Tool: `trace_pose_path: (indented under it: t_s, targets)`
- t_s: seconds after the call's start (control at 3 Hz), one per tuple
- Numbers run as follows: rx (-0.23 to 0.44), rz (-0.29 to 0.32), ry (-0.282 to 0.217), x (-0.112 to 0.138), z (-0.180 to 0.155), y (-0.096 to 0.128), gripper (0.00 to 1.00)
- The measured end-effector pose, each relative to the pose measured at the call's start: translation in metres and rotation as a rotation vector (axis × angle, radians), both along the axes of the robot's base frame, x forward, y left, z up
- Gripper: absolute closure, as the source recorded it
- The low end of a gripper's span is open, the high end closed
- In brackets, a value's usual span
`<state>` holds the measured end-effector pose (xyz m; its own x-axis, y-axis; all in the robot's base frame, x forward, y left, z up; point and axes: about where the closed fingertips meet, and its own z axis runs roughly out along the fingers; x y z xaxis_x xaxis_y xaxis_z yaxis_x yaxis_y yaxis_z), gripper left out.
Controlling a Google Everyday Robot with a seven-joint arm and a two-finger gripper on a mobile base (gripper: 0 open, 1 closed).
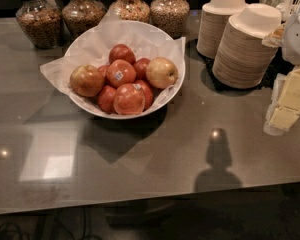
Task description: Pick apple from white bowl
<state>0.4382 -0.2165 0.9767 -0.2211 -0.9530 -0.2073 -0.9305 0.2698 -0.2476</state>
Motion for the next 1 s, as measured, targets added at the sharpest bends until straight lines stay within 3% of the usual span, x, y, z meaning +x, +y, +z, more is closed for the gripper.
trace_pose_path:
  t_s: [0.67,1.0]
  targets:
    - [0.015,0.024,-0.018,0.004,0.003,0.008,0.00]
    - [0.052,0.140,-0.053,0.011,0.011,0.045,0.00]
